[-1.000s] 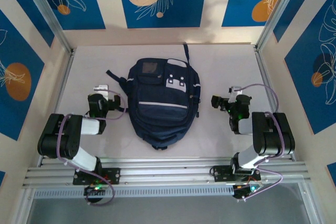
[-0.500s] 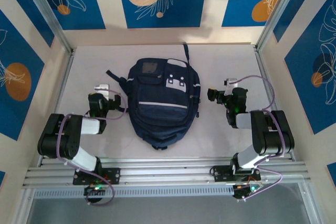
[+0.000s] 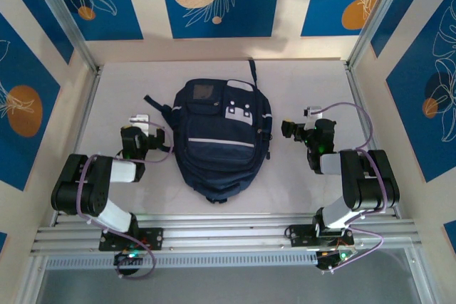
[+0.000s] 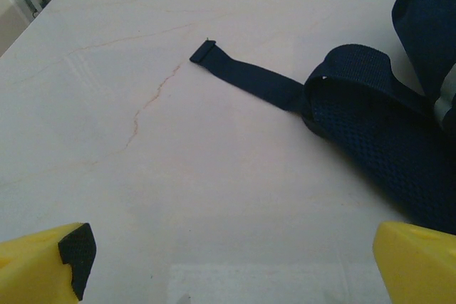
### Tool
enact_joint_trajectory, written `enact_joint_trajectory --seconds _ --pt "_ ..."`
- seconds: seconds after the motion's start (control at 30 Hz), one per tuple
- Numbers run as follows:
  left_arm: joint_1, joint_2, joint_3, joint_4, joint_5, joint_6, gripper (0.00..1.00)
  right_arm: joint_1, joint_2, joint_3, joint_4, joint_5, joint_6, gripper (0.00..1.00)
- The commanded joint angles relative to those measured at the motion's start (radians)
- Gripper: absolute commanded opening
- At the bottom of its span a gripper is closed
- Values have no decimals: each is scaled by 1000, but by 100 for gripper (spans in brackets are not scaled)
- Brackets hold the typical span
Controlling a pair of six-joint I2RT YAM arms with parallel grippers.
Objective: Pack the student bag
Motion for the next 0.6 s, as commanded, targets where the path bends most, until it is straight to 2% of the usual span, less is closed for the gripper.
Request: enact_joint_trajectory --seconds 0.0,0.57 --pt "-3 -5 13 25 -4 18 100 -4 -11 3 12 -3 -23 100" --pt "3 -5 16 18 8 17 100 -5 -11 2 12 -3 -23 100"
